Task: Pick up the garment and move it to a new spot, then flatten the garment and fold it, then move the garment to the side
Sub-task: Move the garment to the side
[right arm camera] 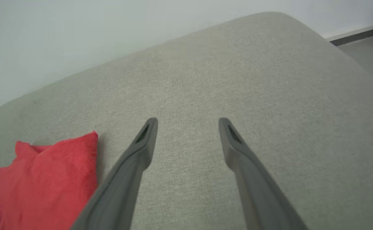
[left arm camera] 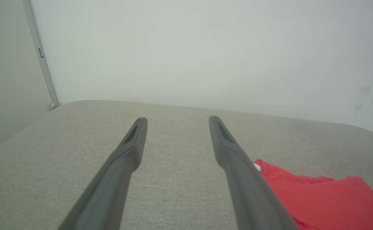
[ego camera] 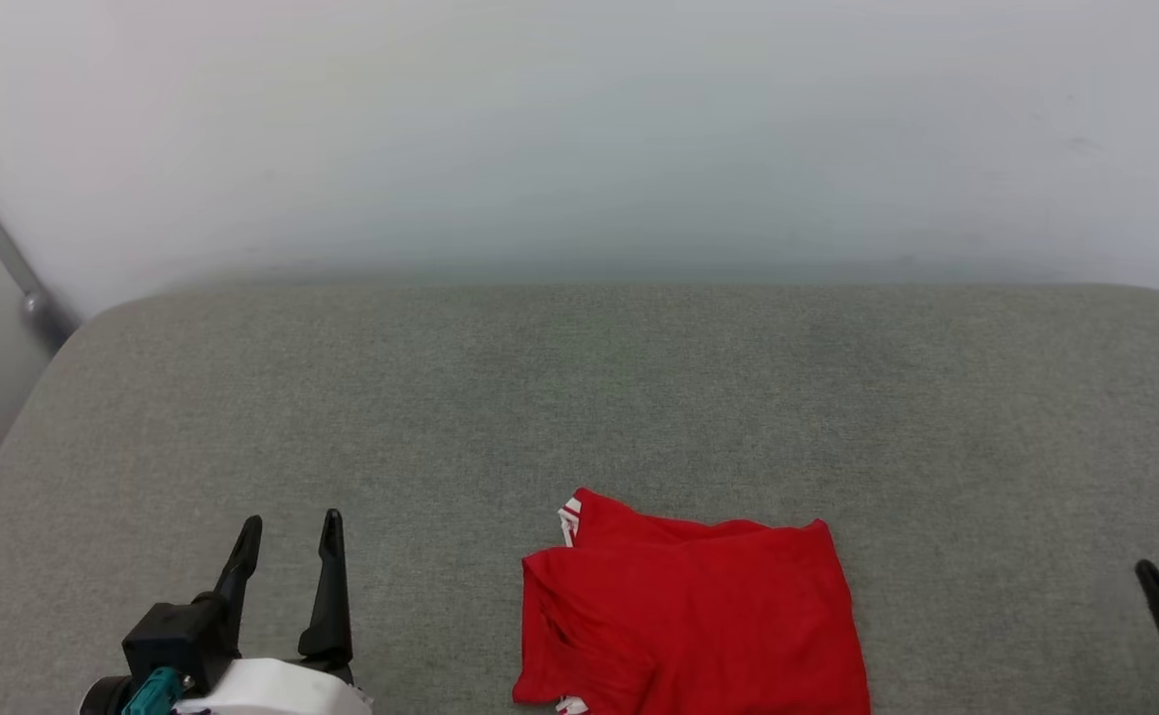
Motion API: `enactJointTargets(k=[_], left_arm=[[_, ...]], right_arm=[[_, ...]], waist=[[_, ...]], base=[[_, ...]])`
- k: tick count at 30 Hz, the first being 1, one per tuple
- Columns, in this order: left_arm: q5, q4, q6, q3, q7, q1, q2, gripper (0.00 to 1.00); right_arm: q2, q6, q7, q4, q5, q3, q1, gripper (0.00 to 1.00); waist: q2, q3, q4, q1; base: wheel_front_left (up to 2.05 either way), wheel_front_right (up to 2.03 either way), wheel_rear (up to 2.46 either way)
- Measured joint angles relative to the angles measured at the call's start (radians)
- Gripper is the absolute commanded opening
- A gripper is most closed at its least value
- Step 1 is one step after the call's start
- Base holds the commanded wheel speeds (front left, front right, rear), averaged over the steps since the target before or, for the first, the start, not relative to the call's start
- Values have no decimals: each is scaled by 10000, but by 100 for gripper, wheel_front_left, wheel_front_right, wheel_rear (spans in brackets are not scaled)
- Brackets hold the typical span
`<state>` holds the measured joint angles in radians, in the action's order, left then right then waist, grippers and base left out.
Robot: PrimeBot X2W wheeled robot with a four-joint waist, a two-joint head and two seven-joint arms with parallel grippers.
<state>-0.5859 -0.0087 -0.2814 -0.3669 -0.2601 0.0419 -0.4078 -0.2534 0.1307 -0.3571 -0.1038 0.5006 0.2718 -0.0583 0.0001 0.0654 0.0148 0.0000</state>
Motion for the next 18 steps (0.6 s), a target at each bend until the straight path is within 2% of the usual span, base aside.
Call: enactJointTargets(k=[3,7,13,18], left_arm=[[111,-17,86,50,-2,-116,138,100],[272,-21,201,132,-4,-183,268,100],[458,105,410,102,-15,-383,389,100],[545,199,619,-40,-15,-828,527,100]], right_arm=[[-272,0,-1574,-658,581,464,313,100],[-182,0,-3730,-1532,1045,844,760,100],[1131,0,-6602,-2514,1910,1540,1419,100],[1762,0,-7331,-2907,2598,1582,2104,100]], waist=[[0,-71,198,0],[0,-215,427,0],[0,-505,790,0],[0,-985,1029,0]], base=[[0,0,0],[0,0,0],[0,0,0],[0,0,0]])
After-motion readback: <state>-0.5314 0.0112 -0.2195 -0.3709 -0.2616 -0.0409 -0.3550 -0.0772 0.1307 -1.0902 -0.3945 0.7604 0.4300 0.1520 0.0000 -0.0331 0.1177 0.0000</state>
